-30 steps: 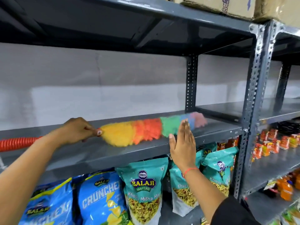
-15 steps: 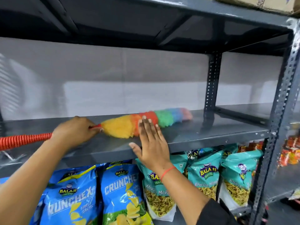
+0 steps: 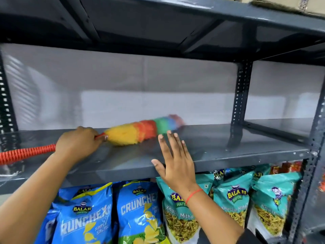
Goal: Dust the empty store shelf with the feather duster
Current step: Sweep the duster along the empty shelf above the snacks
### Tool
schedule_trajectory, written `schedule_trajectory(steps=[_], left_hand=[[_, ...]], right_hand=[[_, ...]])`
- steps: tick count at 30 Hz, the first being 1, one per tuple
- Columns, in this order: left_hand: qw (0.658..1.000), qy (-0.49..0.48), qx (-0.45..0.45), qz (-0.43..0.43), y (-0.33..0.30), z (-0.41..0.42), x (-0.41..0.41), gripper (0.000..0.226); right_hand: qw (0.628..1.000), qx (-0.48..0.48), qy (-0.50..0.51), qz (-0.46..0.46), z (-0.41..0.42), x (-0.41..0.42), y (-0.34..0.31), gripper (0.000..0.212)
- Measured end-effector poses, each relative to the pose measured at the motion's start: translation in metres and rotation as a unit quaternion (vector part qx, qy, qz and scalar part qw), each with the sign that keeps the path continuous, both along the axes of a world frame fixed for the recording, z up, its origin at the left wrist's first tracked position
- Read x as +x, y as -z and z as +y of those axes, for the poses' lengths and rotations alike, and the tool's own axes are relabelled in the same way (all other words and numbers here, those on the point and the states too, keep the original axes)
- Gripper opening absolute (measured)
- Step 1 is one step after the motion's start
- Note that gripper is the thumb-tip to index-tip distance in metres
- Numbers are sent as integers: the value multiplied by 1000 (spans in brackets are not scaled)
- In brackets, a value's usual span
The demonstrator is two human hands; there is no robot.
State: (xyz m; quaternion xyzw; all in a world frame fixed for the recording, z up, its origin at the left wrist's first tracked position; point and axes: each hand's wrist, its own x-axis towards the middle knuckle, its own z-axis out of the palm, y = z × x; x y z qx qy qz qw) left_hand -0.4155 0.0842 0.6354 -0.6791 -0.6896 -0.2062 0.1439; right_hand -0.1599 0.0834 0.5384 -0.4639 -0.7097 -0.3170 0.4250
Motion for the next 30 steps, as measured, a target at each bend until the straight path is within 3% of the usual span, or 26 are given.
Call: schedule_trajectory(steps=[2, 5, 6, 8, 10, 12, 15, 17, 21, 24, 28, 30], left_hand=[[998, -4, 27, -53, 2, -4, -3, 46], [988, 72, 28, -137, 3, -21, -12, 29], [984, 103, 16, -144, 2, -26, -17, 21], [983, 130, -21, -125, 1, -35, -29, 26], [989, 98, -62, -95, -2, -42, -44, 32], [994, 51, -77, -50, -4, -43, -50, 59], [999, -38, 23, 4, -6, -43, -56, 45], [996, -57, 60, -12, -5, -51, -61, 41], [996, -24, 1, -83, 0, -83, -69, 36], [995, -45, -59, -62, -2, -94, -68, 24], [991, -136, 1, -11, -10, -94, -68, 39], [990, -138, 27, -26, -14, -97, -72, 41]], right_hand=[[1000, 0, 0, 0, 0, 0, 1, 61], [1000, 0, -6, -5, 1, 0, 1, 61], [1000, 0, -6, -4, 1, 0, 1, 61], [1000, -1, -7, 2, 0, -1, 0, 61], [1000, 0, -12, 5, -1, -1, 0, 61], [1000, 5, -13, -1, 2, 1, 1, 62], [1000, 13, -20, -6, 3, 2, 1, 60], [1000, 16, -22, -5, 4, 1, 2, 60], [999, 33, -35, -5, 7, -3, 4, 62], [997, 51, -53, -15, 7, -13, 6, 62], [995, 53, -80, -4, 5, -28, 6, 62], [994, 53, -99, 2, 4, -33, 6, 62]])
